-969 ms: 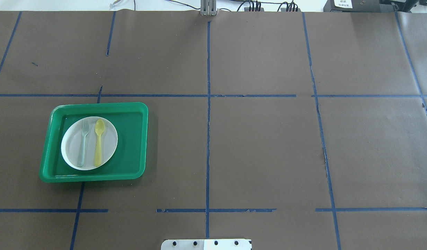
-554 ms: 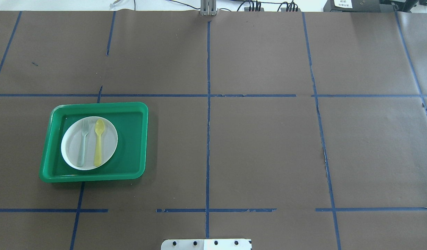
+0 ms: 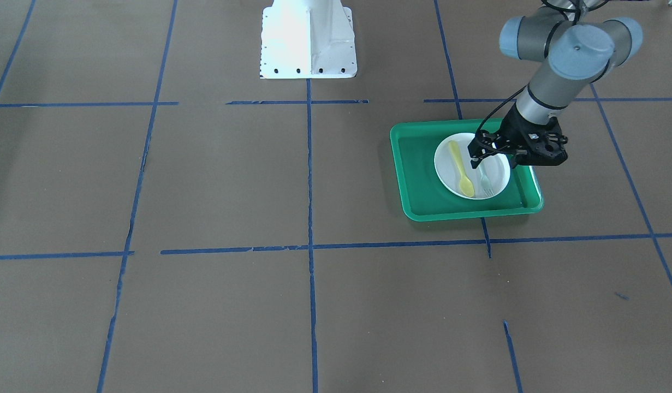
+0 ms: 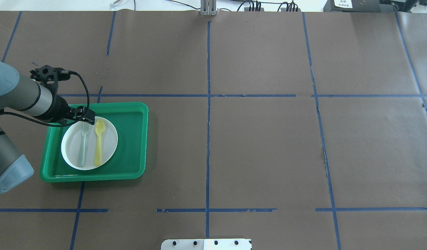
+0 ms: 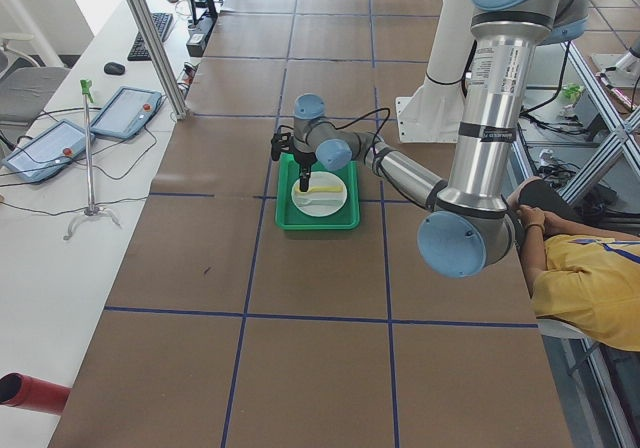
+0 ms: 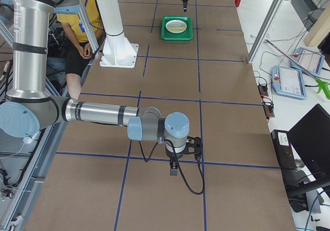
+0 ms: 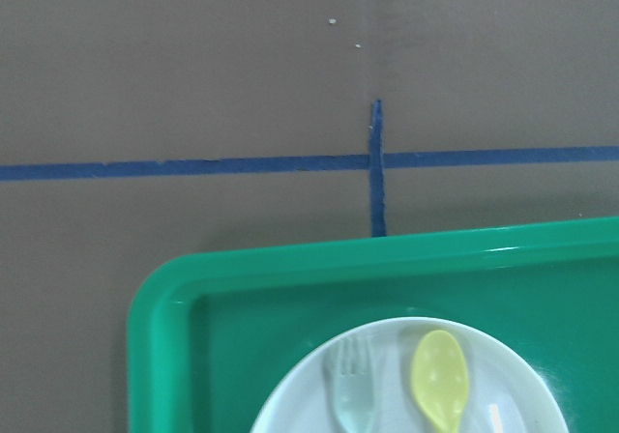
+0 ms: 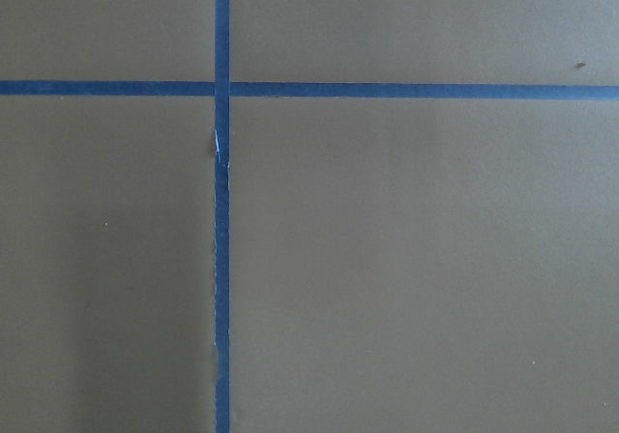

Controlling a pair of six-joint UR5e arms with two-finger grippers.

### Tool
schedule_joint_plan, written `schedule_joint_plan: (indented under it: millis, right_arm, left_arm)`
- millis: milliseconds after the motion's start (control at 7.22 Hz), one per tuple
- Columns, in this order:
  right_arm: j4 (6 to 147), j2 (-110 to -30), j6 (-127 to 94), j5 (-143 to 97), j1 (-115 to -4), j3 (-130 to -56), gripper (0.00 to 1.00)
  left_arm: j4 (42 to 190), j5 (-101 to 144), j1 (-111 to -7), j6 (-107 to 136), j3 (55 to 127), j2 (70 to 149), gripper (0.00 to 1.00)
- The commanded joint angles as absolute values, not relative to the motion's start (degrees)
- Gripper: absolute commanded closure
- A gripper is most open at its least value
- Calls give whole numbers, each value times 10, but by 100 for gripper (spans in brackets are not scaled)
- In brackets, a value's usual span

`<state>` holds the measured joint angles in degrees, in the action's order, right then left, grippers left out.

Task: Place spoon
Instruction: 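Move the left gripper over the yellow spoon on the white plate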

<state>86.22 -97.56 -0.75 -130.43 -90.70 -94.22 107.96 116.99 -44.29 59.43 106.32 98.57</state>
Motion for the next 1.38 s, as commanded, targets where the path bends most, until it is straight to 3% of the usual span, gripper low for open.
schedule_joint_plan:
  millis: [0,138,415,1246]
  right_arm:
    - [862,-976,-8,-1304,-907,-942,0]
    - [862,-976,-8,-1304,-907,-942,0]
    - [862,-976,-8,-1304,-907,-942,0]
    - [862,-976,-8,-1304,-907,-942,0]
  left_arm:
    - [1085,1158,-414,616,1044,991,27]
    - [1086,1159,-410,616,1042,991,37]
    - [1086,1159,-395,617,1030,993,41]
    - [1087,1165,-377,620,1013,1005,44]
